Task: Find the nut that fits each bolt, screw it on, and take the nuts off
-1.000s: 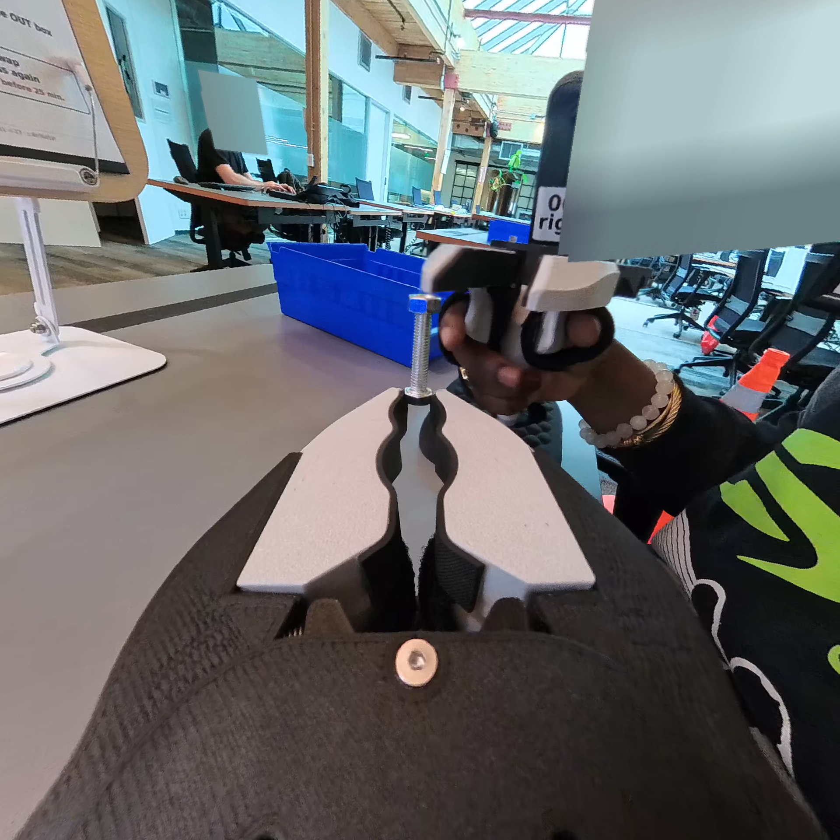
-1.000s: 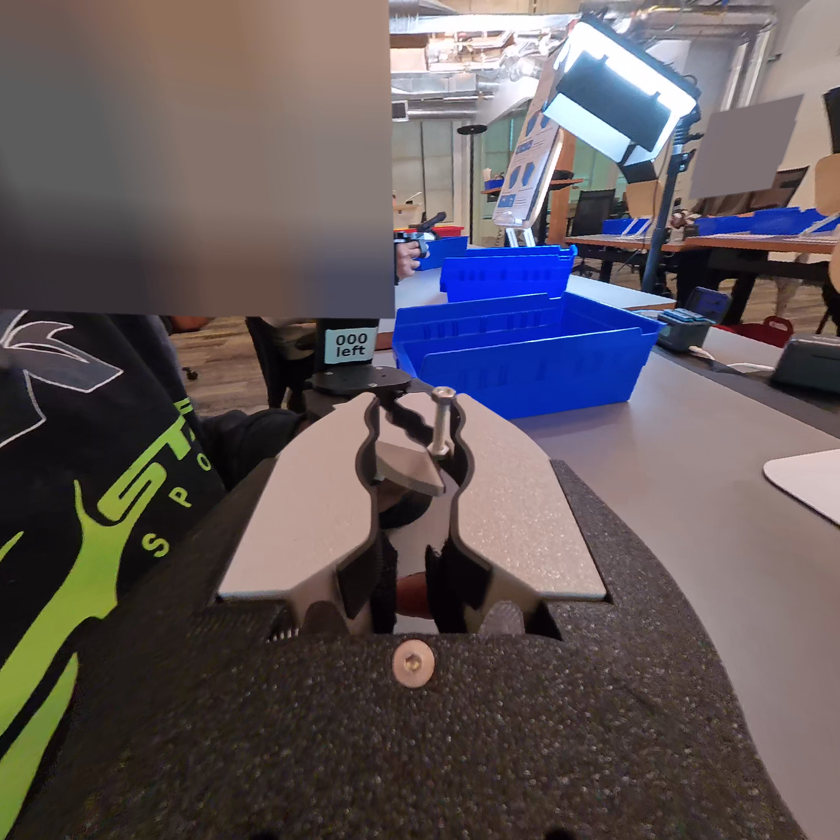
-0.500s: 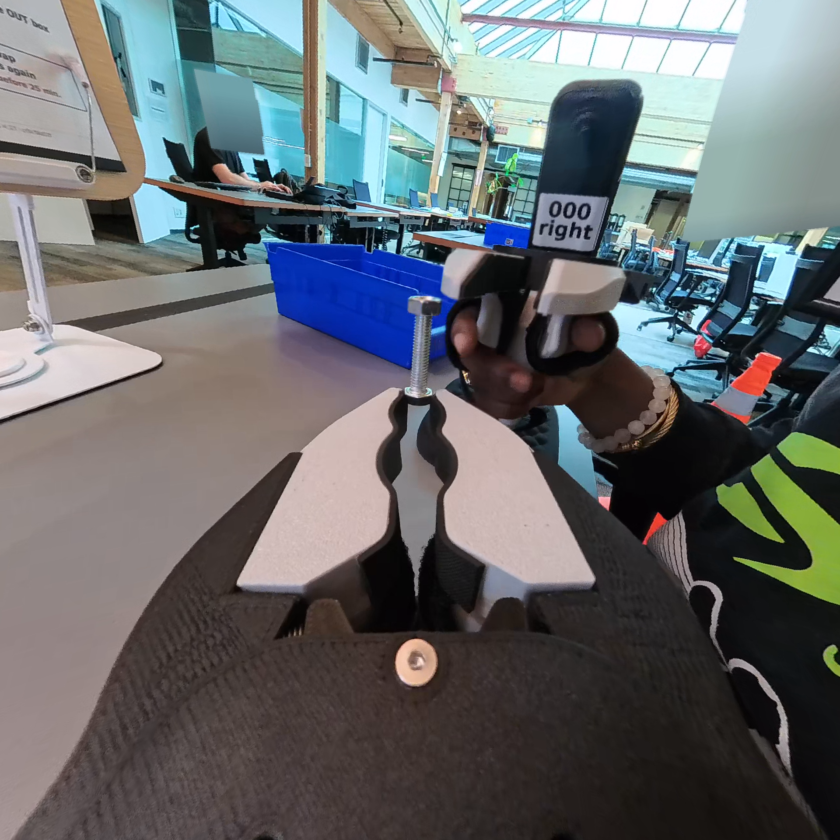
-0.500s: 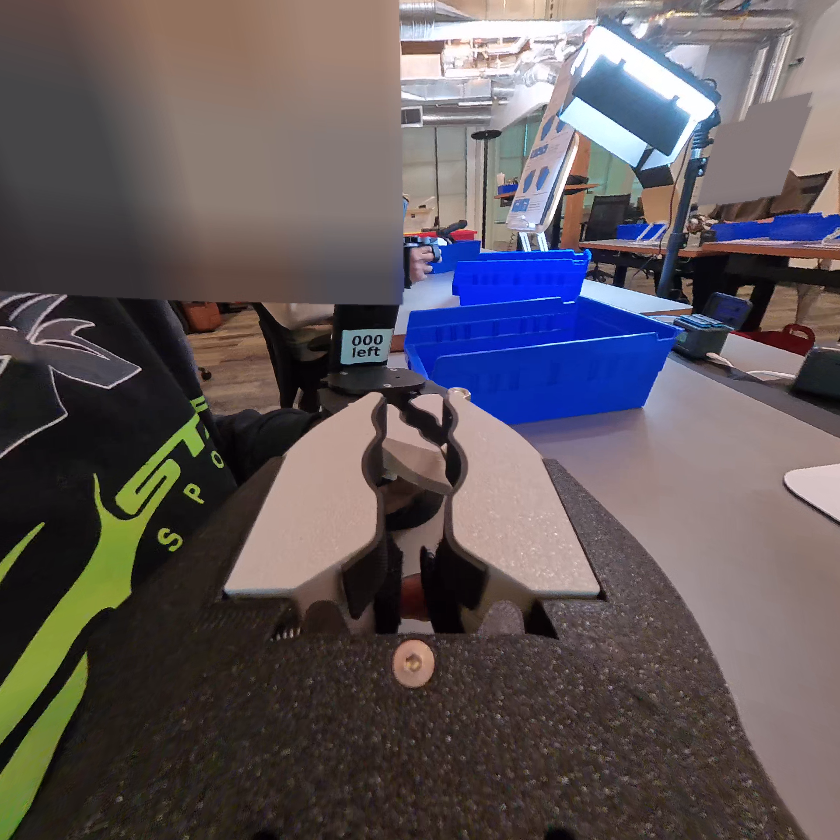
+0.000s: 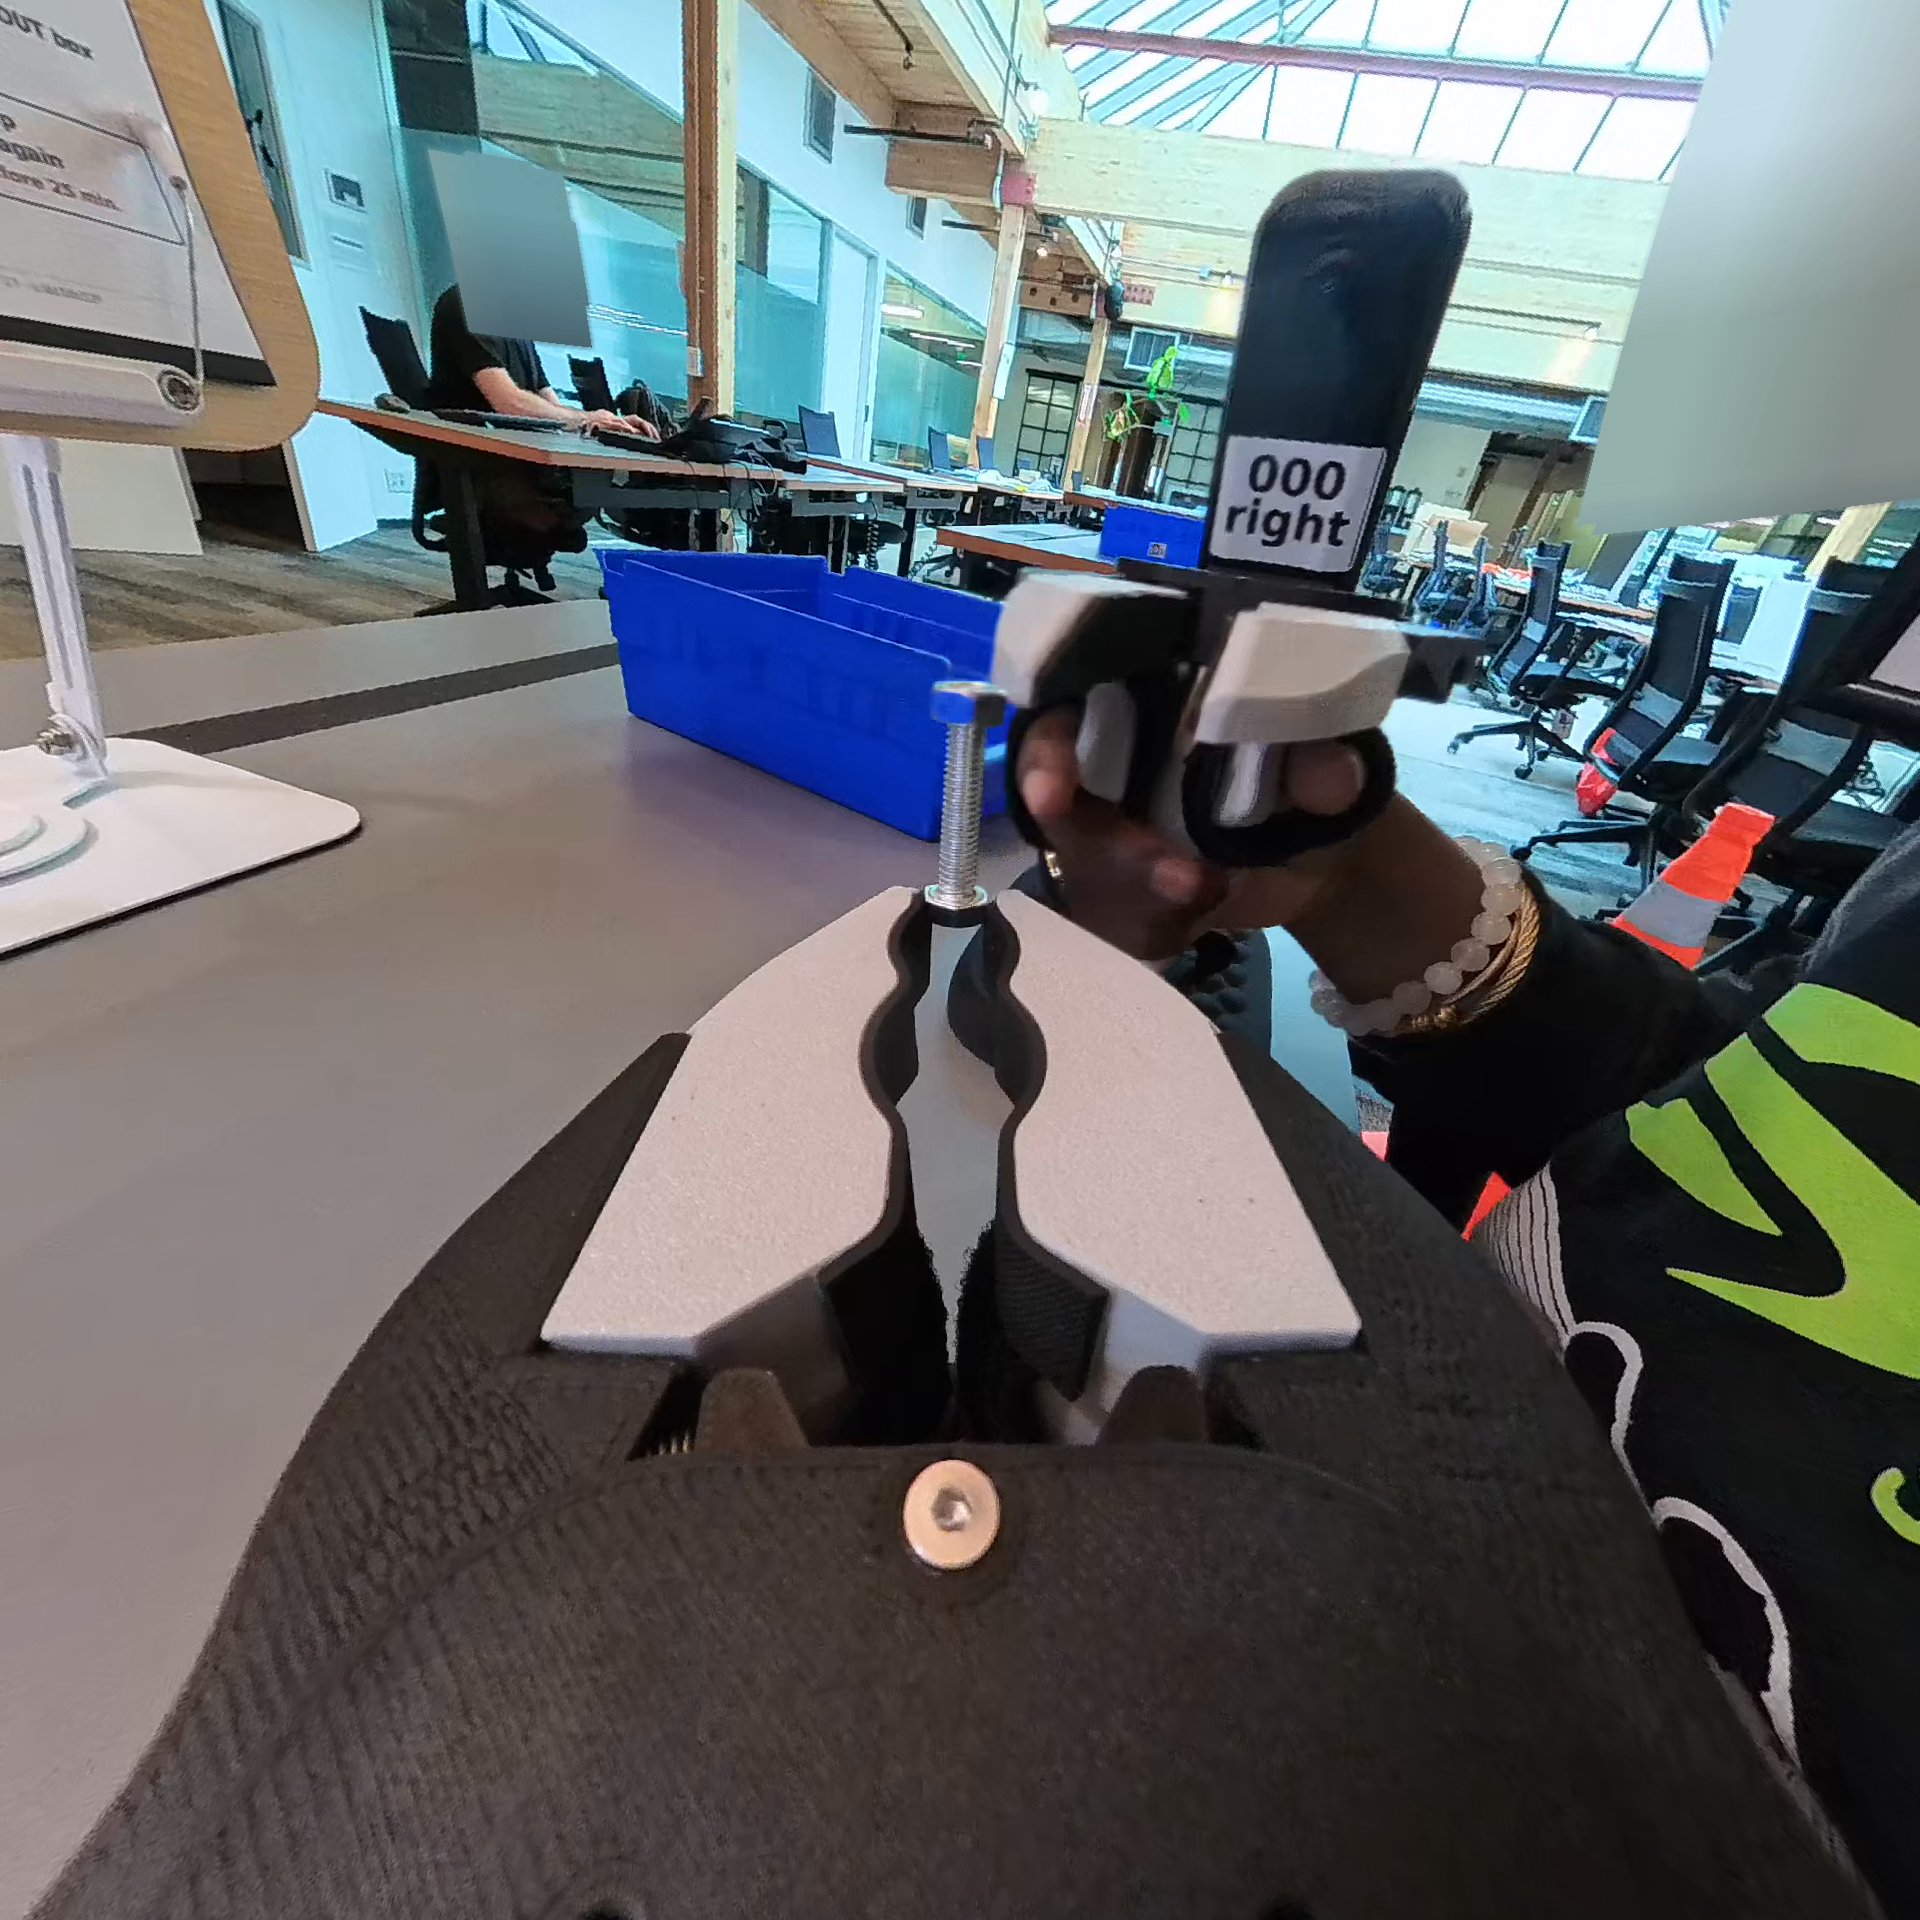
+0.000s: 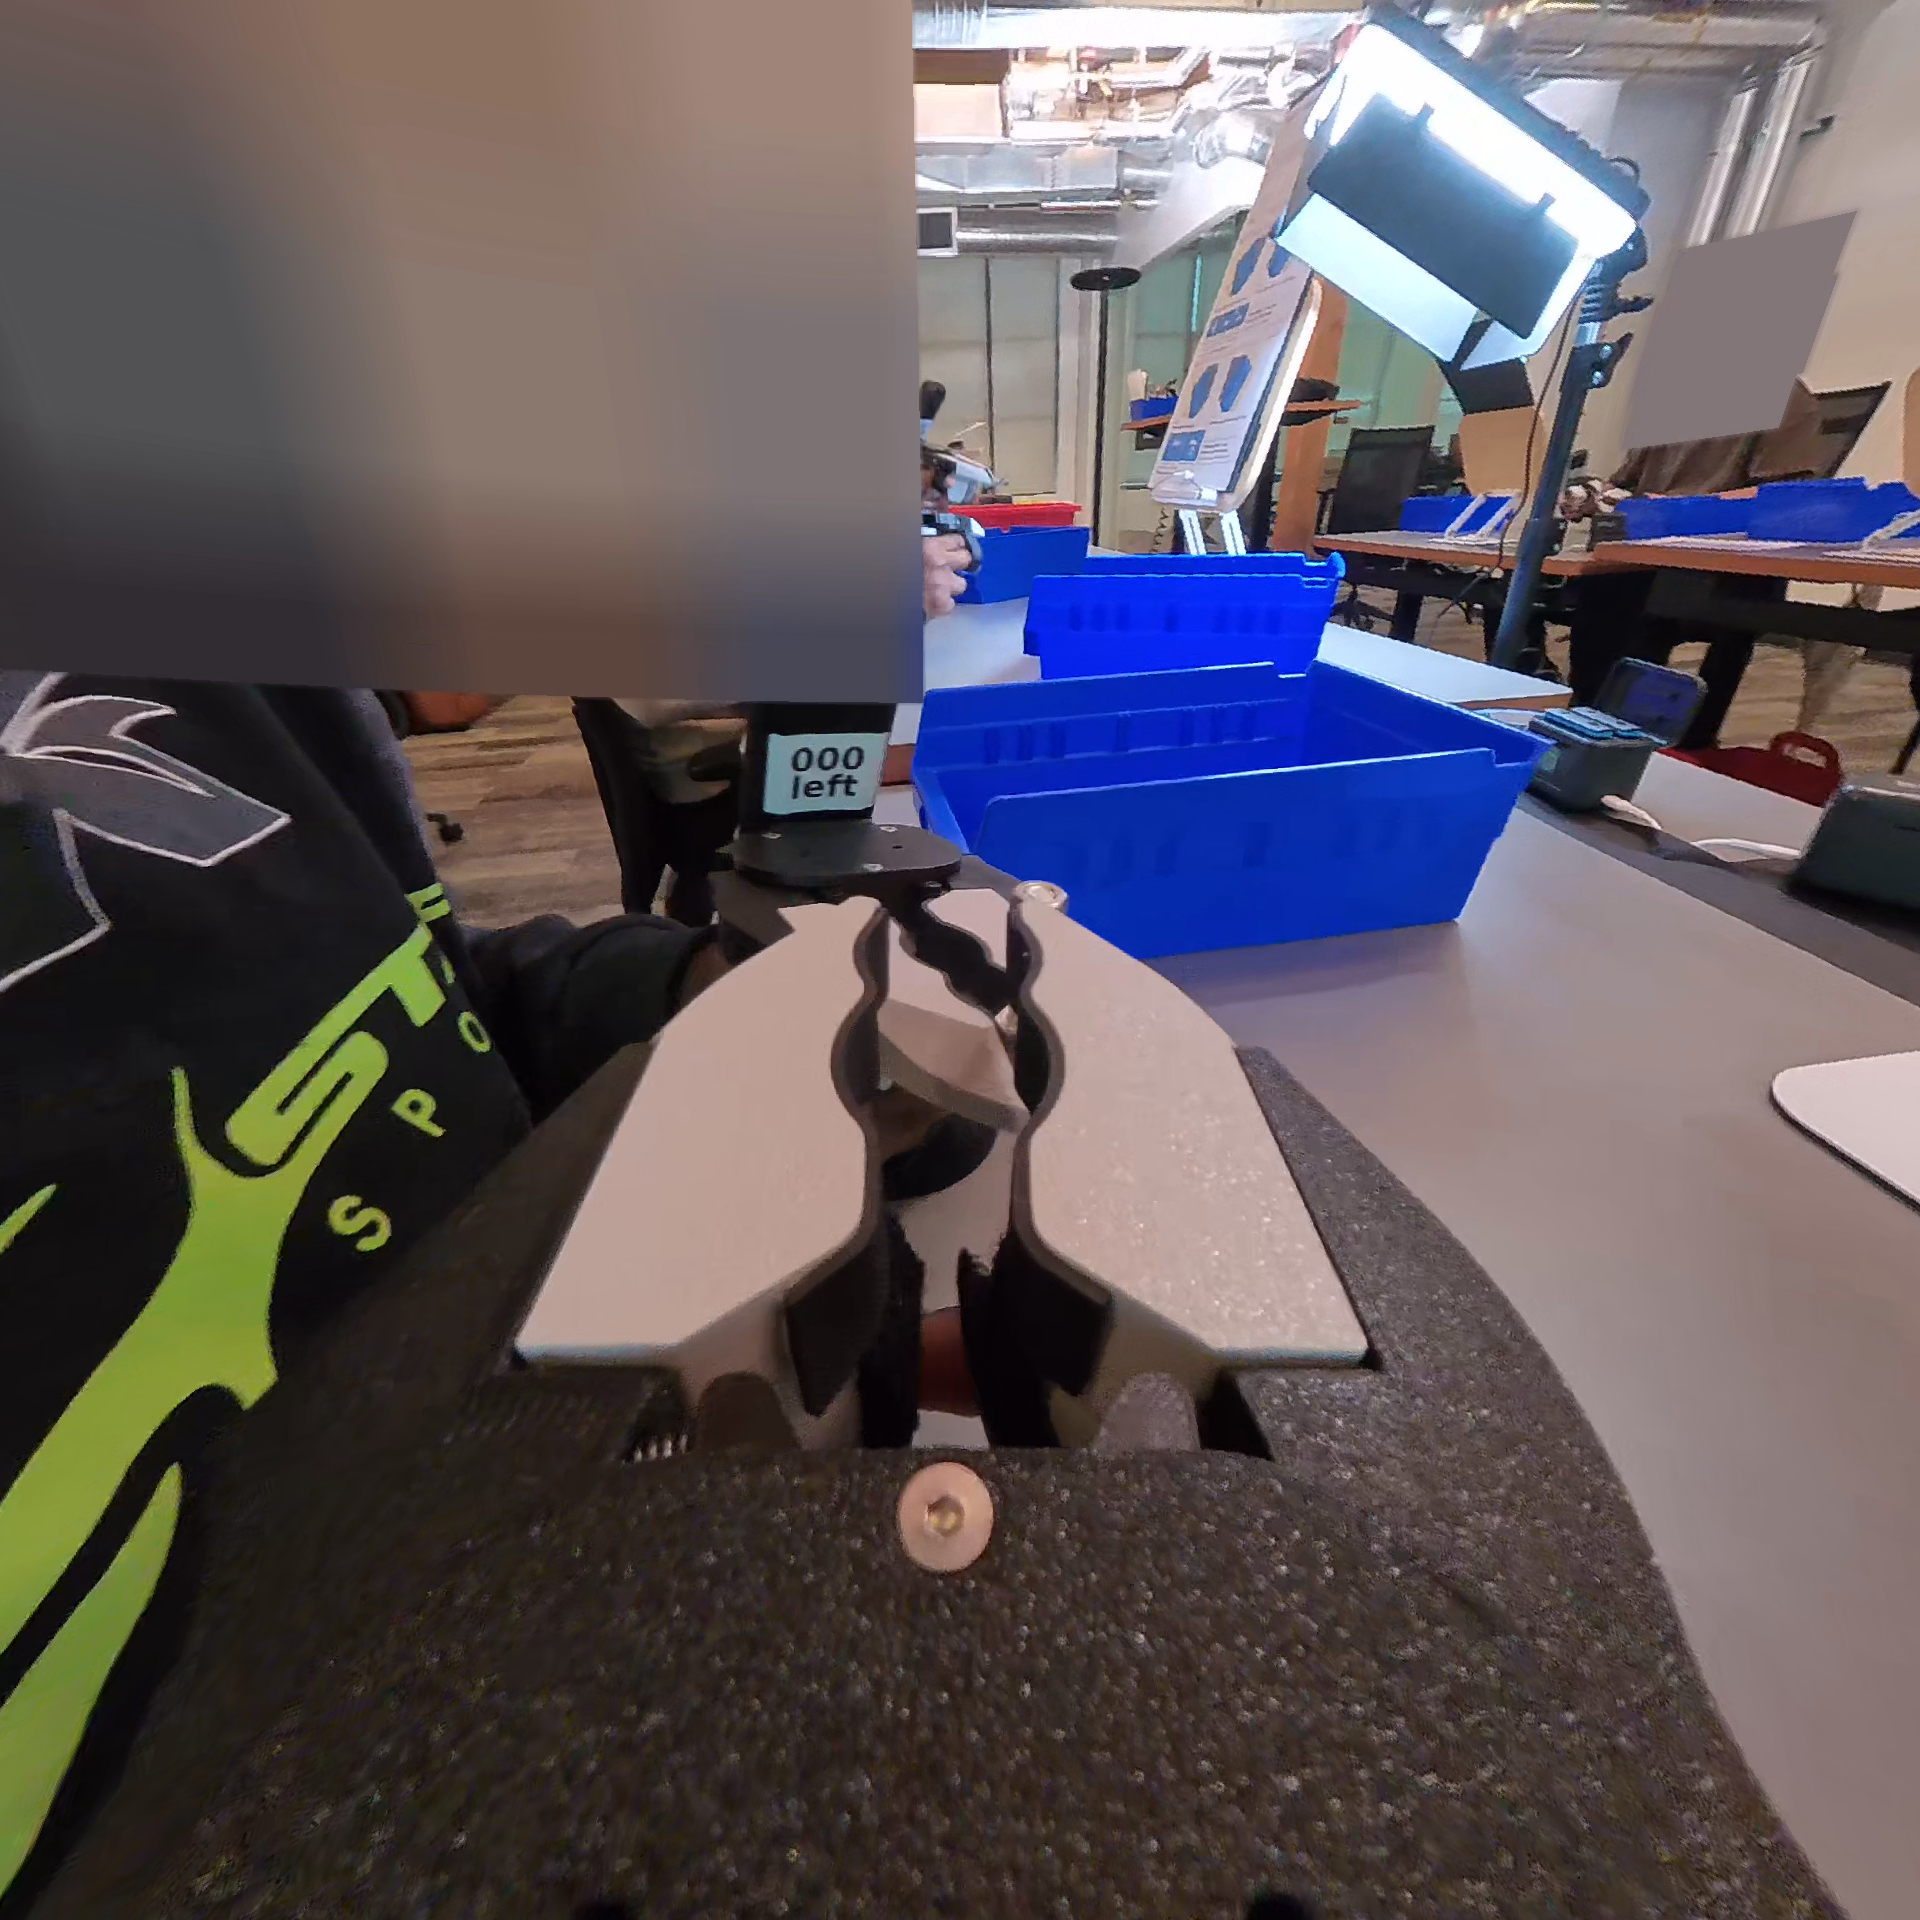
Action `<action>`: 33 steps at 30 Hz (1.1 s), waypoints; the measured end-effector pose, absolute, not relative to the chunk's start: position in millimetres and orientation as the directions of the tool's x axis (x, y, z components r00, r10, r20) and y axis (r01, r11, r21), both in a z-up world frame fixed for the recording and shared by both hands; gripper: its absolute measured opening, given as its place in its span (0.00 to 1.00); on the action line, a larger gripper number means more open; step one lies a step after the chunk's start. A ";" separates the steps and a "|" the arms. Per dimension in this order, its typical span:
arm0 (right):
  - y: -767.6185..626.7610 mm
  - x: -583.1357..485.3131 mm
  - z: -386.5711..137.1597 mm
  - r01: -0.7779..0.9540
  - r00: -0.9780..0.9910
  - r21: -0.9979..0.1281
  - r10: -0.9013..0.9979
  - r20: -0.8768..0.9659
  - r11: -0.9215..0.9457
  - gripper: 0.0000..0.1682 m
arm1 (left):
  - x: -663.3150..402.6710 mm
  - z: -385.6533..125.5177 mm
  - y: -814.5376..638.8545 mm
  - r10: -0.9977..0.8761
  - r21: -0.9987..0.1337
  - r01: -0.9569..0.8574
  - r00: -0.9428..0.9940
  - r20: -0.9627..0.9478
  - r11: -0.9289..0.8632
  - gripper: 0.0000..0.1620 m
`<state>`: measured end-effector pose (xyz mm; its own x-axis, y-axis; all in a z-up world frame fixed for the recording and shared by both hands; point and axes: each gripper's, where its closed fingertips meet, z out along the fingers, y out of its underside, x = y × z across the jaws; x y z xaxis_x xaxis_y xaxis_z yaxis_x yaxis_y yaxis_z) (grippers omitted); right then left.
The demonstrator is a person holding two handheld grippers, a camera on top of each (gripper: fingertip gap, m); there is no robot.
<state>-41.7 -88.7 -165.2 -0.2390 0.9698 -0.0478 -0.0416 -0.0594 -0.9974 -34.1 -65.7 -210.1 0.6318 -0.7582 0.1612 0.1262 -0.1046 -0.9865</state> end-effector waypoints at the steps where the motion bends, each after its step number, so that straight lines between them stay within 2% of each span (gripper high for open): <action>1: -87.9 -39.1 -163.9 -0.051 -0.240 -0.996 0.969 -0.055 -0.069 0.12 | -34.0 -210.0 -65.9 -0.760 -0.986 0.127 0.630 0.162 -0.105 0.06; 3: -83.4 -39.3 -163.3 -0.063 -0.220 -0.995 0.974 -0.062 -0.078 0.12 | -33.3 -210.3 -66.3 -0.762 -0.987 0.122 0.628 0.158 -0.103 0.06; 7: -84.0 -52.5 -166.1 -0.055 -0.216 -0.996 0.974 -0.063 -0.077 0.25 | -31.6 -210.9 -67.4 -0.768 -0.989 0.112 0.623 0.149 -0.101 0.06; 10: -88.9 -58.9 -169.7 -0.030 -0.235 -0.997 0.970 -0.058 -0.067 0.28 | -31.3 -211.2 -67.6 -0.770 -0.989 0.110 0.621 0.149 -0.102 0.06; 14: -88.8 -50.7 -169.4 -0.019 -0.232 -0.998 0.971 -0.056 -0.062 0.22 | -32.5 -210.8 -67.0 -0.766 -0.988 0.116 0.625 0.153 -0.103 0.06; 16: -87.2 -42.6 -167.7 -0.030 -0.236 -0.998 0.970 -0.053 -0.062 0.11 | -32.8 -211.1 -66.4 -0.763 -0.988 0.116 0.627 0.155 -0.105 0.06; 19: -83.4 -40.7 -165.6 -0.049 -0.227 -0.996 0.972 -0.067 -0.080 0.10 | -32.7 -211.1 -66.5 -0.764 -0.987 0.118 0.625 0.157 -0.106 0.06; 23: -83.7 -54.1 -169.3 -0.045 -0.212 -0.997 0.975 -0.059 -0.070 0.24 | -31.6 -211.6 -67.2 -0.768 -0.988 0.110 0.622 0.151 -0.105 0.06; 26: -87.8 -59.2 -170.1 -0.038 -0.227 -0.997 0.973 -0.052 -0.062 0.27 | -31.5 -212.0 -66.9 -0.768 -0.988 0.108 0.623 0.152 -0.108 0.06; 29: -88.2 -53.0 -169.7 -0.026 -0.226 -0.998 0.973 -0.049 -0.057 0.23 | -32.8 -211.4 -66.3 -0.763 -0.987 0.116 0.626 0.157 -0.108 0.06; 32: -87.3 -40.4 -166.4 -0.043 -0.242 -0.997 0.969 -0.056 -0.068 0.10 | -33.1 -211.8 -65.6 -0.760 -0.987 0.116 0.630 0.160 -0.111 0.06; 33: -86.1 -38.1 -163.7 -0.061 -0.242 -0.995 0.968 -0.063 -0.080 0.09 | -33.4 -211.7 -65.4 -0.760 -0.986 0.119 0.629 0.163 -0.112 0.06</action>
